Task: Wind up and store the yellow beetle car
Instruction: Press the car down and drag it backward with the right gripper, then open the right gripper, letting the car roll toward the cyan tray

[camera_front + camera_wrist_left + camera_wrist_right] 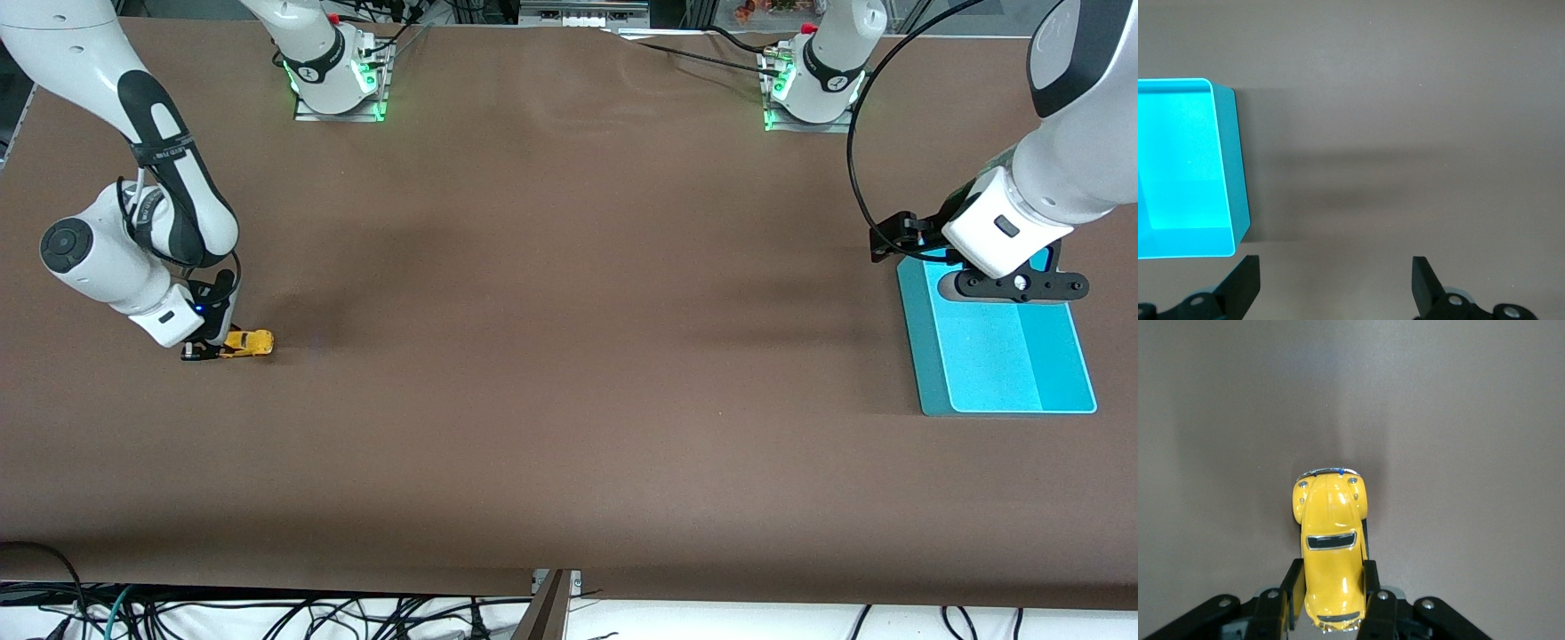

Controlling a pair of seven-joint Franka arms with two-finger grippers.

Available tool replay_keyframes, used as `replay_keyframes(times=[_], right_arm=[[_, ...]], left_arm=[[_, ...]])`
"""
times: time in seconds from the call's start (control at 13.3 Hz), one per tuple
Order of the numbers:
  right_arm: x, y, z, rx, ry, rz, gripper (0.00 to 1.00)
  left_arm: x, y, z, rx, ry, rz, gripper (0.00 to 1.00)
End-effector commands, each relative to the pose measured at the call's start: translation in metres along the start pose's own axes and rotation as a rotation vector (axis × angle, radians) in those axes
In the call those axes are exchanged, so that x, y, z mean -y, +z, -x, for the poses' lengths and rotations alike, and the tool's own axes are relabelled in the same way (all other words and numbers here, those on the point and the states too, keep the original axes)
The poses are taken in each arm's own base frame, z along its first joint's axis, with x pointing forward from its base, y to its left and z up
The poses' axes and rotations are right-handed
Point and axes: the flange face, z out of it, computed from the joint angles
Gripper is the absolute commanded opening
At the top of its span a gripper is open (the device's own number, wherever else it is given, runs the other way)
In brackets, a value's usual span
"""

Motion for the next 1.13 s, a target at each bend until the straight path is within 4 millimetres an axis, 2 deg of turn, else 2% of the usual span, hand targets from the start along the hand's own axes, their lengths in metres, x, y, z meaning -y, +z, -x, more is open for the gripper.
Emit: replay_keyframes(times=[0.0,0.23,0.3,0.38,0.75,1.06], right_arm=[[0.009,0.028,0.016,-0.015,-0.007,-0.037,0.24],[0.009,0.027,0.016,-0.014,-0.009,-0.035,0.24],[0.005,0.025,0.015,-0.015,-0.008,-0.029,0.42],[0.002,0.022,0.013,-0.014,-0.012,-0.023,0.99],[-0.024,-0.004,0.006,-0.033,-0.032,-0.03,1.0],[-0.03,-0.012,0.004,-0.033,-0.033,-0.021,1.0]], left_arm=[[0.001,-0.003,-0.003,0.003,-0.009,0.028,1.0],[0.002,-0.003,-0.003,0.003,-0.009,0.027,1.0],[0.002,-0.003,-0.003,0.003,-0.009,0.027,1.0],[0.001,-0.003,-0.003,0.003,-0.009,0.028,1.0],[0.001,-0.004,-0.003,0.002,-0.007,0.029,1.0],[0.0,-0.004,-0.003,0.002,-0.007,0.029,1.0]])
